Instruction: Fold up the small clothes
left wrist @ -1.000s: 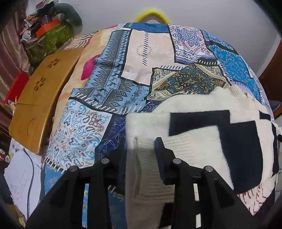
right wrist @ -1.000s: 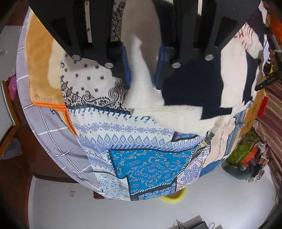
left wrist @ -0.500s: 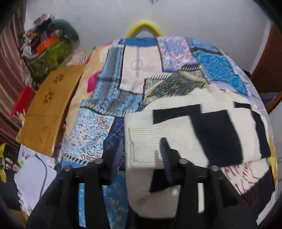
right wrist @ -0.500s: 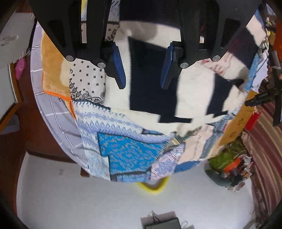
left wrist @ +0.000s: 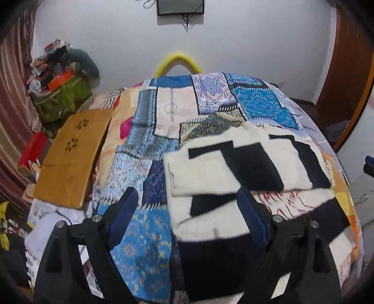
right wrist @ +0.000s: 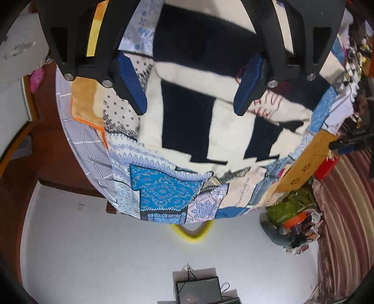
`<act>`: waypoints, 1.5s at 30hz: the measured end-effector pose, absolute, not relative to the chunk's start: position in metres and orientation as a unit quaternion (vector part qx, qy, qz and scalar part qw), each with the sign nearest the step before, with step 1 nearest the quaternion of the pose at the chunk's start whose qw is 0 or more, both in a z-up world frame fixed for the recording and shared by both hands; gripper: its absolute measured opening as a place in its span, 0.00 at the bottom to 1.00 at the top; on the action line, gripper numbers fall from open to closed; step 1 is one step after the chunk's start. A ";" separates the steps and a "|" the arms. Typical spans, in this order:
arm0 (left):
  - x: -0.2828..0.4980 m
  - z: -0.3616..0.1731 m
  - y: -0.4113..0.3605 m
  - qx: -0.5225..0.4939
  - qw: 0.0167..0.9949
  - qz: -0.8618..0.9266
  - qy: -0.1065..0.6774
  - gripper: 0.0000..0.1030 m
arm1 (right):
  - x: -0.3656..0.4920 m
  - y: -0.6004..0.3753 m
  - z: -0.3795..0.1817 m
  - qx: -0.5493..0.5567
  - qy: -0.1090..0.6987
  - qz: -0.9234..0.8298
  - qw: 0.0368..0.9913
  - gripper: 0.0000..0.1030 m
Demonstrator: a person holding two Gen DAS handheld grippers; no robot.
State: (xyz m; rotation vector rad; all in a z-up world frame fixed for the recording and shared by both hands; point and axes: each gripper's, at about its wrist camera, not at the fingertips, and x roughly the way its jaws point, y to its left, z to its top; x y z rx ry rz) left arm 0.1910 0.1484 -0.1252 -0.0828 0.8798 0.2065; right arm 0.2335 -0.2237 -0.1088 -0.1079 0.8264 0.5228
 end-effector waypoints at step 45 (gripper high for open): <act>0.155 -0.222 0.146 -0.181 0.825 0.032 0.534 0.09 | 0.217 -0.260 -0.212 0.047 0.496 0.258 0.828 0.07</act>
